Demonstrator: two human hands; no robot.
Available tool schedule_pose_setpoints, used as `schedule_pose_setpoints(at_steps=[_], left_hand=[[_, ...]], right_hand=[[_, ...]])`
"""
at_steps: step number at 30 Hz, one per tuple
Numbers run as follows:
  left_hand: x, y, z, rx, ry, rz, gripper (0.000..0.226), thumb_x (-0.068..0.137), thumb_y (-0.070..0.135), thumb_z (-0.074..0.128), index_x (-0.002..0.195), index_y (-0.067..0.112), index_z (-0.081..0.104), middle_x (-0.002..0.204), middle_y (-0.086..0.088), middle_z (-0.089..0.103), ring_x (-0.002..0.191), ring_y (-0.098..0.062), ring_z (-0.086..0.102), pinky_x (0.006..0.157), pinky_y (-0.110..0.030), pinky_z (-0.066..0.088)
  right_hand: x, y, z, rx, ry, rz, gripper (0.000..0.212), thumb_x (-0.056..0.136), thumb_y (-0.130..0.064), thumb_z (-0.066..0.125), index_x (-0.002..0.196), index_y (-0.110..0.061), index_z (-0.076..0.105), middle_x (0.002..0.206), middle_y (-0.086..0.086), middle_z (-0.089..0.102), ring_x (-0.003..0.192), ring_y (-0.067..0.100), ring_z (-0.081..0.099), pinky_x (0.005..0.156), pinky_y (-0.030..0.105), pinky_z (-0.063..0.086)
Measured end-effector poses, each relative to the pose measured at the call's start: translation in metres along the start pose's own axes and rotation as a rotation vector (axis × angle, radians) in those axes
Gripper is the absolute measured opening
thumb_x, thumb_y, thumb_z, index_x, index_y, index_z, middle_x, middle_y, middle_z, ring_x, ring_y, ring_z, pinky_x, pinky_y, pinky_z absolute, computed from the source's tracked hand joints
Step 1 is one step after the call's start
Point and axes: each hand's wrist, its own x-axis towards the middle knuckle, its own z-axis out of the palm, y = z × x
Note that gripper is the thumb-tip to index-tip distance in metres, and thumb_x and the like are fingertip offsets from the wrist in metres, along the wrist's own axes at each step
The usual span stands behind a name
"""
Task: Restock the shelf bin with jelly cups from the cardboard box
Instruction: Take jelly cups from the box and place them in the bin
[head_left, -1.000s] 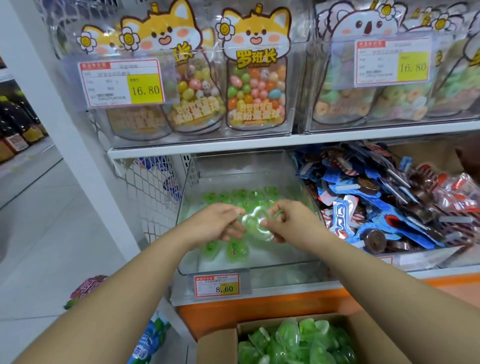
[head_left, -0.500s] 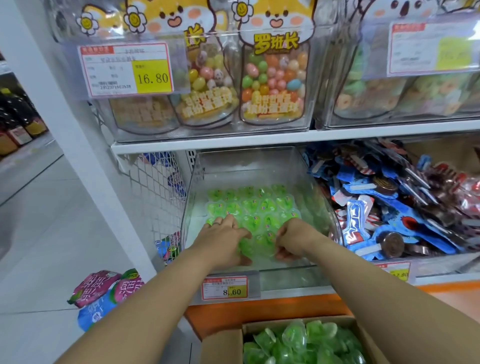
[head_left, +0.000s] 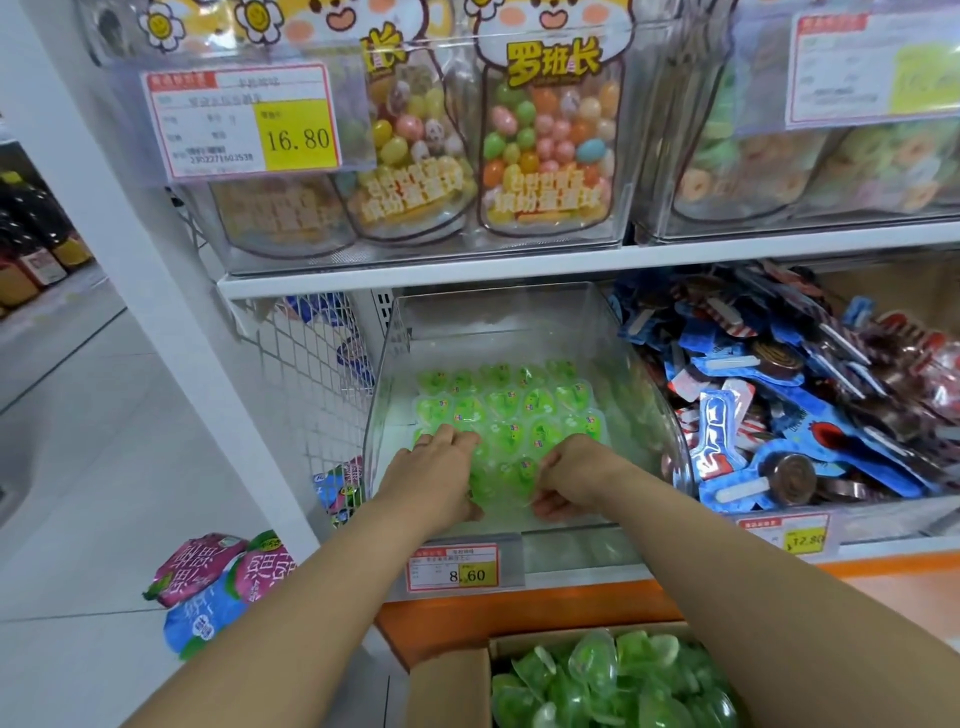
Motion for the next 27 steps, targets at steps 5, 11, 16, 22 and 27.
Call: schedule_pose_setpoints(at_steps=[5, 11, 16, 22, 27], left_hand=[[0.0, -0.002, -0.004, -0.011, -0.092, 0.001, 0.075, 0.086, 0.029, 0.068, 0.147, 0.015, 0.028, 0.147, -0.006, 0.031, 0.134, -0.025, 0.034, 0.107, -0.039, 0.036], [0.003, -0.003, -0.009, 0.037, -0.087, 0.017, 0.059, 0.088, 0.026, 0.064, 0.14, 0.011, 0.041, 0.144, -0.007, 0.036, 0.129, -0.025, 0.041, 0.103, -0.04, 0.041], [0.006, -0.001, -0.01, 0.052, -0.148, -0.004, 0.076, 0.084, 0.039, 0.068, 0.147, 0.023, 0.03, 0.151, -0.004, 0.026, 0.135, -0.026, 0.033, 0.105, -0.042, 0.039], [0.005, -0.003, -0.01, 0.074, -0.139, -0.002, 0.071, 0.085, 0.037, 0.066, 0.146, 0.029, 0.032, 0.153, -0.004, 0.023, 0.136, -0.025, 0.031, 0.104, -0.041, 0.039], [0.007, -0.003, -0.011, 0.096, -0.156, -0.006, 0.07, 0.087, 0.035, 0.064, 0.147, 0.025, 0.029, 0.151, -0.006, 0.026, 0.135, -0.026, 0.034, 0.104, -0.04, 0.039]], right_hand=[[-0.006, 0.003, -0.008, -0.116, -0.036, -0.066, 0.036, 0.089, 0.004, 0.055, 0.123, 0.015, 0.048, 0.077, 0.013, 0.061, 0.071, 0.021, 0.061, 0.079, 0.035, 0.056], [-0.019, -0.004, -0.022, -0.738, 0.144, -0.444, 0.039, 0.091, -0.014, 0.055, 0.13, -0.016, 0.055, 0.118, 0.008, 0.063, 0.111, 0.022, 0.058, 0.091, 0.025, 0.043], [-0.015, -0.007, -0.009, -1.025, 0.084, -0.51, 0.062, 0.088, -0.038, 0.061, 0.144, -0.029, 0.035, 0.127, 0.001, 0.058, 0.121, 0.021, 0.05, 0.091, 0.033, 0.044], [-0.01, -0.004, -0.003, -1.073, 0.062, -0.51, 0.062, 0.087, -0.038, 0.063, 0.143, -0.03, 0.037, 0.134, 0.0, 0.052, 0.124, 0.021, 0.047, 0.093, 0.034, 0.044], [-0.01, -0.004, 0.0, -1.085, 0.086, -0.543, 0.057, 0.089, -0.032, 0.06, 0.142, -0.03, 0.038, 0.129, 0.002, 0.056, 0.12, 0.021, 0.051, 0.086, 0.031, 0.045]])
